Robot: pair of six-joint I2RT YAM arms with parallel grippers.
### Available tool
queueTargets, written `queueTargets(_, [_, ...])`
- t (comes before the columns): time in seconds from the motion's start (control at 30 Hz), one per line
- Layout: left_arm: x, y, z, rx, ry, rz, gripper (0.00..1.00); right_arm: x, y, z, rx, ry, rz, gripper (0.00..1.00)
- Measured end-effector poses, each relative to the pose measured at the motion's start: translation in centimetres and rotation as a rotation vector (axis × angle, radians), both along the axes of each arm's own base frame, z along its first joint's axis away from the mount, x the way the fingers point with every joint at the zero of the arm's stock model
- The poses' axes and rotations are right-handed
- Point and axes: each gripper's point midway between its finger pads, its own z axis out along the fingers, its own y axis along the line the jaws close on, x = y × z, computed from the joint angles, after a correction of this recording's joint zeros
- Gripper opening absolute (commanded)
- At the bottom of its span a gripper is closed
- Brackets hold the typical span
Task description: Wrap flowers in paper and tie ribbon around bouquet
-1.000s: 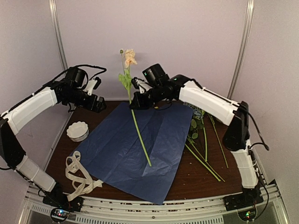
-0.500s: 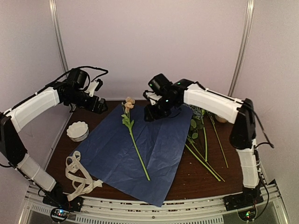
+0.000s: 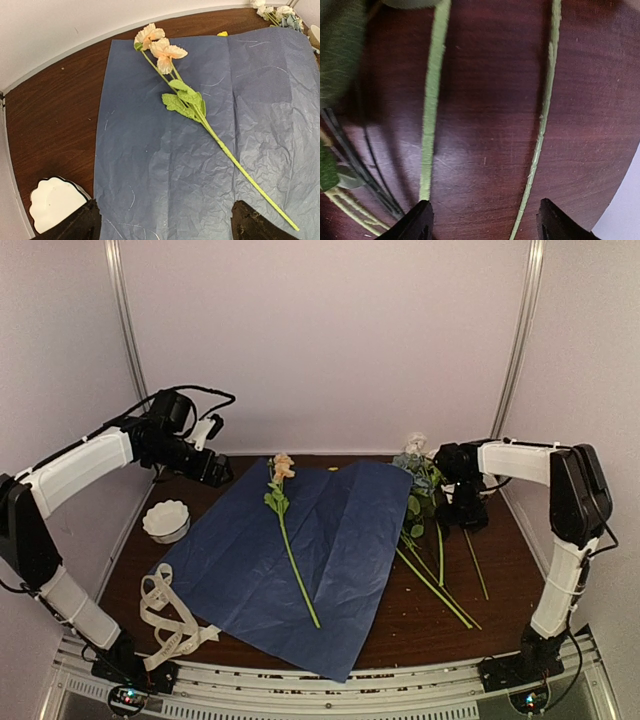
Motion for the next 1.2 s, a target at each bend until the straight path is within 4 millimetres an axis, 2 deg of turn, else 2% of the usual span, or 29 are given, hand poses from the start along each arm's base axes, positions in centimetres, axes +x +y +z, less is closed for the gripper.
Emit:
queueTargets(0.07, [0.1,0.0,-0.5,0.005,0.013,0.000,0.93,-0.8,-0.9,-1.4,-0.009,0.057,-0.014,0.66])
queueTargets(0.2, [0.2,-0.1,-1.2,0.011,0.030,0.000,0.93,-0.9,-2.7,-2.4,0.006,0.097,-0.047,0.62])
queueTargets(0.4, [0.3,-0.1,-1.4,0.015,0.033,0.001,0.93,-1.2,-4.0,-4.9,0.036,0.175,-0.074,0.52])
queueTargets(0.57, [0.4,0.0,-1.9,0.022,0.044,0.003,0.93,-1.2,-4.0,-5.2,0.099,0.190,-0.075,0.22])
queueTargets(0.67, [0.4,0.0,-2.1,0.025,0.049,0.004,0.93,-1.2,-3.7,-5.2,0.132,0.194,-0.066,0.07])
queueTargets(0.73, [0.5,0.0,-2.2,0.027,0.051,0.005,0.93,-1.2,-3.3,-5.3,0.157,0.197,-0.052,0.00])
queueTargets(0.93, [0.5,0.0,-2.3,0.028,0.052,0.005,0.93,-1.4,-2.7,-5.1,0.151,0.181,-0.011,0.00])
queueTargets(1.0, [0.5,0.0,-2.3,0.028,0.052,0.005,0.93,-1.6,-2.5,-4.6,0.141,0.167,-0.003,0.00])
queueTargets(1.07, [0.5,0.0,-2.3,0.028,0.052,0.005,0.94,-1.2,-2.6,-3.1,0.131,0.116,-0.005,0.00])
queueTargets(1.13, [0.5,0.0,-2.3,0.027,0.052,0.005,0.94,-0.4,-2.7,-0.6,0.130,0.027,-0.011,0.00])
queueTargets(1.2, [0.5,0.0,-2.3,0.027,0.053,0.004,0.94,0.5,-2.7,2.9,0.135,-0.096,-0.019,0.00])
